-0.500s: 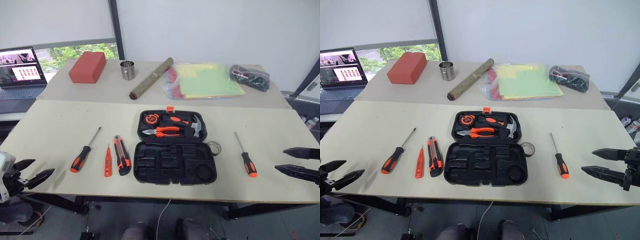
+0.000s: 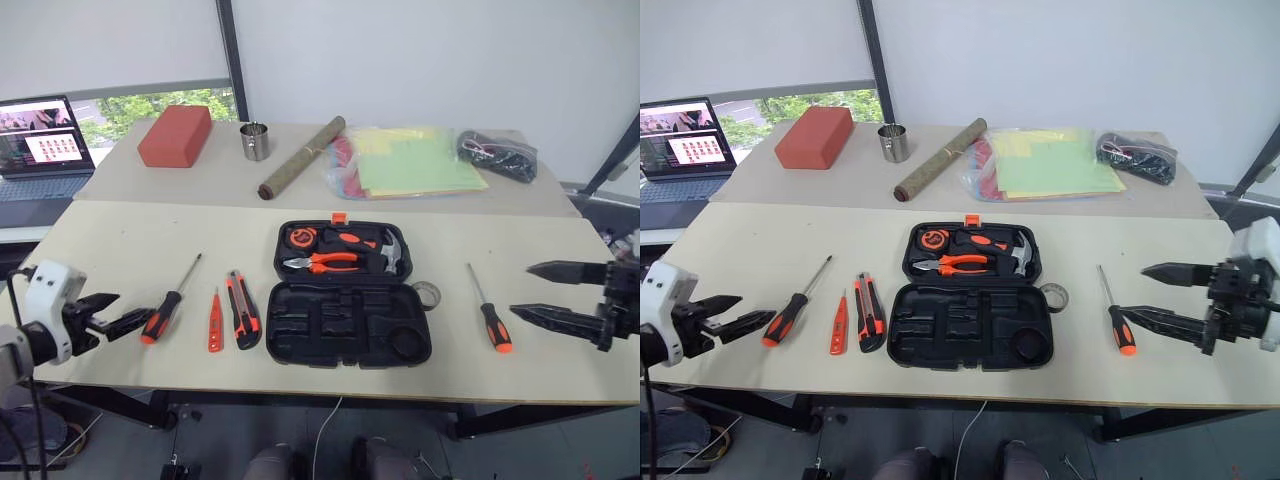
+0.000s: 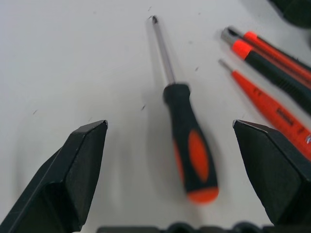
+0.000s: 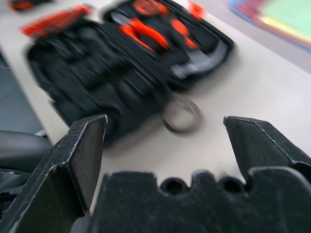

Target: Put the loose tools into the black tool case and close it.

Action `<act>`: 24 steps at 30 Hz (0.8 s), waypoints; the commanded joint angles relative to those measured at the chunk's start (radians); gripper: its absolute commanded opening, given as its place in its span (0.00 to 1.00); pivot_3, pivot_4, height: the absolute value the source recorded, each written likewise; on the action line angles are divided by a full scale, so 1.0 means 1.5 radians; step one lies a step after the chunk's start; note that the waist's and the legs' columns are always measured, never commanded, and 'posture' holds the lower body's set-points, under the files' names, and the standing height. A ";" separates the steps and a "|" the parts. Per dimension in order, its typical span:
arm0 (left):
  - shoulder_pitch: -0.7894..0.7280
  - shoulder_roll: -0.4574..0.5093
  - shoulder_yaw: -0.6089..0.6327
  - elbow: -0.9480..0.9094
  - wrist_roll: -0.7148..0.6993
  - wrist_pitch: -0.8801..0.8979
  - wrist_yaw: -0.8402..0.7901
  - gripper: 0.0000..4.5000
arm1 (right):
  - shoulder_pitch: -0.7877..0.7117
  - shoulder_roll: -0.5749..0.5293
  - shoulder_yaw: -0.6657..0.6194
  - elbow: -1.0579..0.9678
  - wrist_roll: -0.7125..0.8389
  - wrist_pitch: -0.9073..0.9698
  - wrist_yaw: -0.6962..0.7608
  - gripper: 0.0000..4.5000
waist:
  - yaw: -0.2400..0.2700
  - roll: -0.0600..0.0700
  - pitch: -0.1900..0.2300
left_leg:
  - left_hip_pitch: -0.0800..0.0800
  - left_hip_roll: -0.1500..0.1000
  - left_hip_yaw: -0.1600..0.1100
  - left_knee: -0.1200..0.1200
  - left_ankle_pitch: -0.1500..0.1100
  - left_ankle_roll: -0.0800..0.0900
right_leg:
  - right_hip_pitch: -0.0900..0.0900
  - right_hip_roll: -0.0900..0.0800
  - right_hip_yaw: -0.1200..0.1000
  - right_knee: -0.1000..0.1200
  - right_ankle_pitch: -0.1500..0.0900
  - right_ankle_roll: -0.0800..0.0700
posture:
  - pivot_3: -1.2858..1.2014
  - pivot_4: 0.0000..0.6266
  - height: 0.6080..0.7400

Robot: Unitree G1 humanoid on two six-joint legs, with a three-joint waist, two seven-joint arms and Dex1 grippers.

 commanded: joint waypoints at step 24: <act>-0.203 0.020 -0.156 0.108 0.075 -0.143 -0.071 0.20 | -0.120 0.070 0.194 -0.103 -0.040 -0.075 -0.087 1.00 | 0.006 -0.003 0.001 | 0.000 -0.001 0.000 0.006 0.001 -0.001 | 0.001 -0.001 0.000 0.006 0.000 0.000 | 0.52 0.24 0.97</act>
